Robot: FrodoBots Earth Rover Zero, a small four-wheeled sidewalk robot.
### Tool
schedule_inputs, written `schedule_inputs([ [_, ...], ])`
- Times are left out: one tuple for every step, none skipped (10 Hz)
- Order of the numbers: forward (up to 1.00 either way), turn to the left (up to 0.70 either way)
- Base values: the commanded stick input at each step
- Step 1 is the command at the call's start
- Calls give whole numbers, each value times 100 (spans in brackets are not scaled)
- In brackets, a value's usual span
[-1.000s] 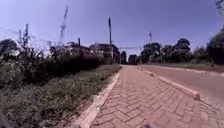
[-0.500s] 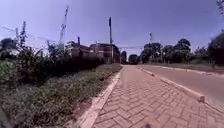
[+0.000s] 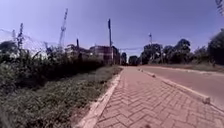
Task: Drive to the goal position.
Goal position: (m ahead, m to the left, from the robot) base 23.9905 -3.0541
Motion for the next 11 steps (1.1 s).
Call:
schedule_inputs([
  [30,0],
  [30,0],
  [30,0],
  [30,0],
  [30,0],
  [30,0],
  [30,0],
  [30,0],
  [30,0],
  [30,0],
  [30,0],
])
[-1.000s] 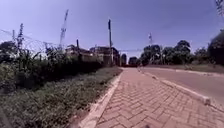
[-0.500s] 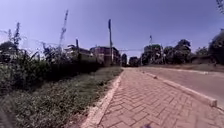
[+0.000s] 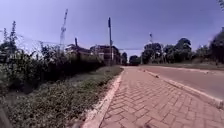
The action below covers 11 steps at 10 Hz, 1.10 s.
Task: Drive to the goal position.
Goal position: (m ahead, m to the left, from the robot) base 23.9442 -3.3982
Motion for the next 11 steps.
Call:
schedule_inputs([
  [30,0],
  [30,0],
  [30,0],
  [30,0],
  [30,0],
  [30,0],
  [30,0],
  [30,0],
  [30,0],
  [30,-30],
  [30,-66],
])
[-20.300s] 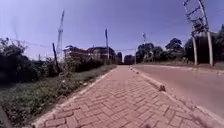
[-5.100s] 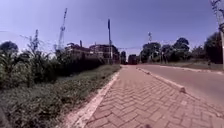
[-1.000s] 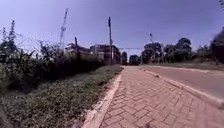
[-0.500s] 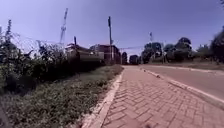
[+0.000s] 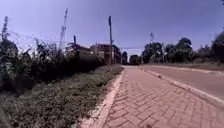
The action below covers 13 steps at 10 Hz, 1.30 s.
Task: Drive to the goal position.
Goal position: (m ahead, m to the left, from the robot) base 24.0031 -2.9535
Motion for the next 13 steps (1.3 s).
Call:
schedule_inputs([
  [30,-75],
  [30,-75],
  [30,-75],
  [30,-75],
  [30,-75],
  [30,-75],
  [30,-75],
  [30,-75],
  [30,-75],
  [30,-75],
  [30,-75],
  [30,-41],
  [30,-6],
])
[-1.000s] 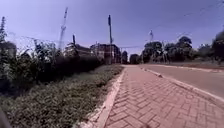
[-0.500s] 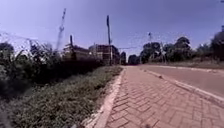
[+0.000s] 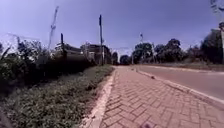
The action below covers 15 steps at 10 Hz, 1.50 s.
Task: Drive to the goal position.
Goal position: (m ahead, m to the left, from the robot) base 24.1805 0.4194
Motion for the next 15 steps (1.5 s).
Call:
schedule_inputs([
  [30,0],
  [30,0],
  [30,0],
  [30,0],
  [30,-75],
  [30,-75],
  [30,0],
  [30,0],
  [30,0],
  [30,0],
  [30,0],
  [30,0],
  [30,0],
  [30,0],
  [30,0],
])
